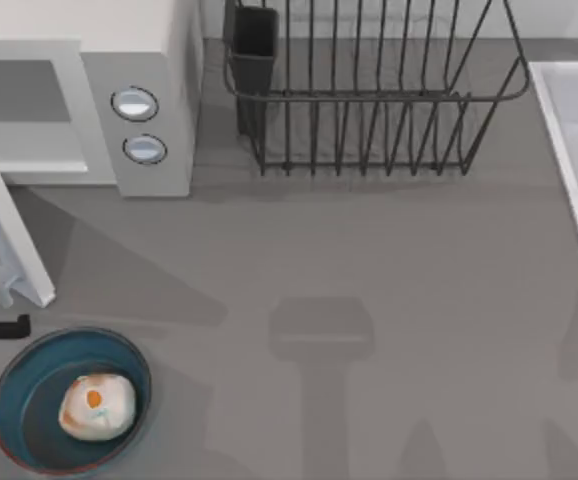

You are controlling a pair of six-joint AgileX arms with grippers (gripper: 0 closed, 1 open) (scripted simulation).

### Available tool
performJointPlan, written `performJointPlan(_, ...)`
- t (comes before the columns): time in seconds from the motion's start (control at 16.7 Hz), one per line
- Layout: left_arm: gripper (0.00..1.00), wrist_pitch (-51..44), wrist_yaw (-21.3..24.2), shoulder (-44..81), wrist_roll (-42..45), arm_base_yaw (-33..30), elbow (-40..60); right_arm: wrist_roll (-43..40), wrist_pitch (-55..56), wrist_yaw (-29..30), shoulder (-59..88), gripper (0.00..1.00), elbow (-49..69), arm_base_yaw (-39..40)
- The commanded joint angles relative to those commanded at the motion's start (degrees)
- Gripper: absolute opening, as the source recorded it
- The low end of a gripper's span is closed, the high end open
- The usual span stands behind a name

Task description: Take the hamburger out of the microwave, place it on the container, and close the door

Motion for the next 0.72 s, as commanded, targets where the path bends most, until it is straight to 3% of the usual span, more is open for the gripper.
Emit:
performJointPlan(0.42,0.0,0.5,-0.5,0.7,-0.7,-0.6,0.7,0.0,0.0,0.0,0.0,1.0,0.0,0.0)
performJointPlan(0.72,0.0,5.3,-1.0,13.4,-1.1,-1.5,8.1,0.0,0.0,0.0,0.0,1.0,0.0,0.0)
